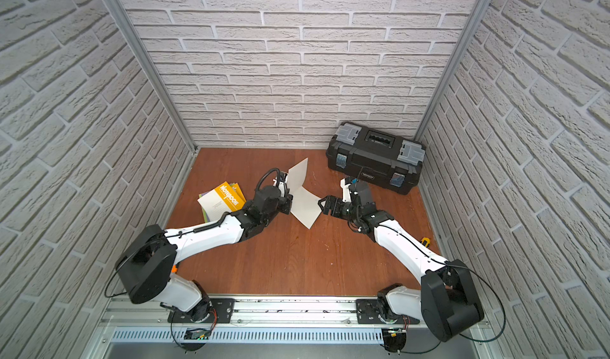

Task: Close the notebook
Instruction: Close the notebook at the center of the board.

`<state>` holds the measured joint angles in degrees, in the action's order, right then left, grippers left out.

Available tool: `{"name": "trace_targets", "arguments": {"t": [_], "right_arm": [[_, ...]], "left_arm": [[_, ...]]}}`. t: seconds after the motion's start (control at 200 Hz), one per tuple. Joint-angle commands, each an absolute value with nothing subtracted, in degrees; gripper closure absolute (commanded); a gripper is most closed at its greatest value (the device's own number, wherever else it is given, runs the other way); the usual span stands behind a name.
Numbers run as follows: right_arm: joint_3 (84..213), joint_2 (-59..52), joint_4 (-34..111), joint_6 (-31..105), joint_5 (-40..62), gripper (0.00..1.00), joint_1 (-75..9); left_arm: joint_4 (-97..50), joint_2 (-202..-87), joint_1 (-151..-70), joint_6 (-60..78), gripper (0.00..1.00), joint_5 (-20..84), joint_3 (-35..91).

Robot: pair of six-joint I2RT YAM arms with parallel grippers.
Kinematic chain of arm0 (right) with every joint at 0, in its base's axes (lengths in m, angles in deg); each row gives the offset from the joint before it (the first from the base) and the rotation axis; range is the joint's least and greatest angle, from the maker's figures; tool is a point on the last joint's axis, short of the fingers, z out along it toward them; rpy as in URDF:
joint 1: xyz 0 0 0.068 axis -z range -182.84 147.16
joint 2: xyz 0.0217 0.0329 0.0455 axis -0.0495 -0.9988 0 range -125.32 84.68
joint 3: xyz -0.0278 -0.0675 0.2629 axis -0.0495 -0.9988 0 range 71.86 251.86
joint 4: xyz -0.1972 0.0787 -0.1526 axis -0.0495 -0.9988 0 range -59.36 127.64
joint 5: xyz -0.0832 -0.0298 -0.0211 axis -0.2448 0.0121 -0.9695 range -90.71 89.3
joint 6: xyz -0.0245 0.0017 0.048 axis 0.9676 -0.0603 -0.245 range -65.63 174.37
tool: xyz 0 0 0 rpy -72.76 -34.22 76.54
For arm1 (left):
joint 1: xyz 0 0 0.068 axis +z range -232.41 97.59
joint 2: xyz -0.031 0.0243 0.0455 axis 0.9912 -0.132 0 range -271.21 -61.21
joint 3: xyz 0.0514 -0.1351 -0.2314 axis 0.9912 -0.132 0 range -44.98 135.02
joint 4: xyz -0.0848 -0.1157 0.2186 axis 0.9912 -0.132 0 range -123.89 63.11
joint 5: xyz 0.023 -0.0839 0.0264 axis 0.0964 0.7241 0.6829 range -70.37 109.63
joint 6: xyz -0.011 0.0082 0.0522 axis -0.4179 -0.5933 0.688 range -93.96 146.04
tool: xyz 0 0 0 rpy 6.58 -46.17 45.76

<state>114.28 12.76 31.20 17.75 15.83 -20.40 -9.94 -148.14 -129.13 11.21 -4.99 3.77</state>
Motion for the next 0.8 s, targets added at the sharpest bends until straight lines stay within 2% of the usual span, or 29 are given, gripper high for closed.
{"name": "trace_targets", "arguments": {"t": [0.0, 0.2, 0.39, 0.56, 0.795], "right_arm": [[113.7, 13.8, 31.6, 18.3, 15.2, 0.07, -19.9], [112.7, 15.3, 31.6, 18.4, 11.7, 0.06, -17.9], [114.3, 13.4, 32.6, 18.3, 15.8, 0.06, -14.5], [116.6, 11.8, 32.6, 18.9, 17.3, 0.06, -12.3], [121.1, 8.1, 33.8, 19.1, 21.6, 0.06, -10.9]], "left_arm": [[-4.7, -146.7, -131.7, 20.7, 1.00, -16.4, 0.5], [0.5, -149.5, -137.4, 26.0, 1.00, -19.2, -1.9], [7.6, -157.4, -144.9, 36.3, 1.00, -23.6, -1.8], [17.0, -167.9, -151.5, 46.8, 1.00, -33.8, -0.7], [19.5, -175.2, -156.2, 52.4, 1.00, -36.6, 2.0]]}}
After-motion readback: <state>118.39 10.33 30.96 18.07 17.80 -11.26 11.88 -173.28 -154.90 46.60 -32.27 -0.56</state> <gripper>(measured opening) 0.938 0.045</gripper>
